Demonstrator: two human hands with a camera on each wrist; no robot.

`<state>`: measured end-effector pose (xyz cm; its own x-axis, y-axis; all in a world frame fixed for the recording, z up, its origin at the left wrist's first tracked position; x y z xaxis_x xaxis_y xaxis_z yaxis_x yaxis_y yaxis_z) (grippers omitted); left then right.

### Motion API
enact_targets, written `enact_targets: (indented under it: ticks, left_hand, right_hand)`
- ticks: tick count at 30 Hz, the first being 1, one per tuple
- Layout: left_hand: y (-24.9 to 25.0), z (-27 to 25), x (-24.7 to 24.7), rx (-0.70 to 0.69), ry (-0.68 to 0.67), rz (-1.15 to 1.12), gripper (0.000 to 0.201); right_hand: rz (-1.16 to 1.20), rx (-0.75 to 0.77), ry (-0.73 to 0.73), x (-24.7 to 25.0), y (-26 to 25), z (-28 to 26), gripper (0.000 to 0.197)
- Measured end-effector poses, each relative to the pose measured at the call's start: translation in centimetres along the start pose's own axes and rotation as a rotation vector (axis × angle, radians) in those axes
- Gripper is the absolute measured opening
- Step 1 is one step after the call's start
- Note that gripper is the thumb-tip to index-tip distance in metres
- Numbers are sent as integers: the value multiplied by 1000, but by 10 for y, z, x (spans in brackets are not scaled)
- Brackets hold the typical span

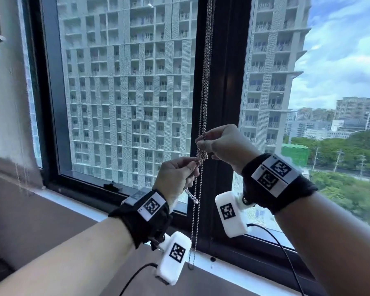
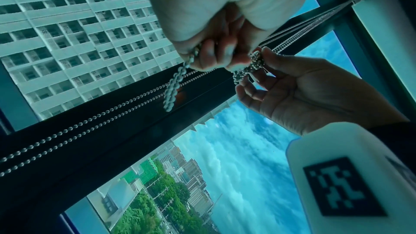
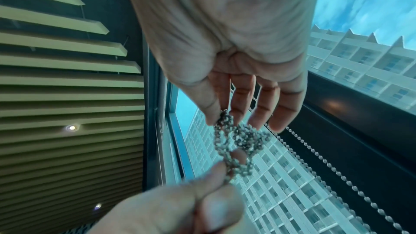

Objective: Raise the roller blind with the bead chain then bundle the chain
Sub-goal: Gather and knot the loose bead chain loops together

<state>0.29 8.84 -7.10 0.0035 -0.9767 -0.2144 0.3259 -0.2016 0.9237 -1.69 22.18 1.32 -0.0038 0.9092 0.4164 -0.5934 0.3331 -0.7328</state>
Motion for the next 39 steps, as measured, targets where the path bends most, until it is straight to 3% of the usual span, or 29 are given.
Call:
enact_targets:
  ticks: [2, 6, 12, 17, 24, 29, 32, 39]
  left_hand:
    - [0, 1, 2, -27, 37, 54, 9]
    - [-3, 5, 4, -69, 76, 59, 23]
    - [-16, 1, 4, -29, 12, 18, 23]
    - [-24, 2, 1, 8, 5, 63, 24]
    - [-35, 18, 4, -5, 57, 218, 21]
    - [-37, 31, 0, -28, 71, 318, 19]
    - [-41, 39, 2, -42, 70, 380, 21]
    - [-46, 61, 12, 21, 120, 594, 24]
  right_hand:
    - [-11, 7, 6, -1, 2, 1, 14]
    - [-5, 21, -16, -3, 4, 0, 16]
    - [-12, 31, -105, -7, 8, -10, 17]
    - [125, -25, -117, -14, 26, -11, 45]
    - [140, 38, -25, -22, 51, -14, 10]
    - [176, 12, 66, -29, 68, -7, 16]
    - [150, 4, 111, -31, 78, 2, 11]
    - [20, -6, 183, -37, 92, 21, 9]
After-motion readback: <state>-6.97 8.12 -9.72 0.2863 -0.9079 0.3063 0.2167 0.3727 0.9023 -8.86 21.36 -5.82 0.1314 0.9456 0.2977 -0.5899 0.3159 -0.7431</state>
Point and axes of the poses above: each hand's wrist, its own z-axis towards the middle knuckle, its own x-axis out of the back of the hand, y = z × x, the point moved 2 cm from there along z, towards the middle knuckle, and after that the axes turned 6 degrees about x, right-handed, at the moved point
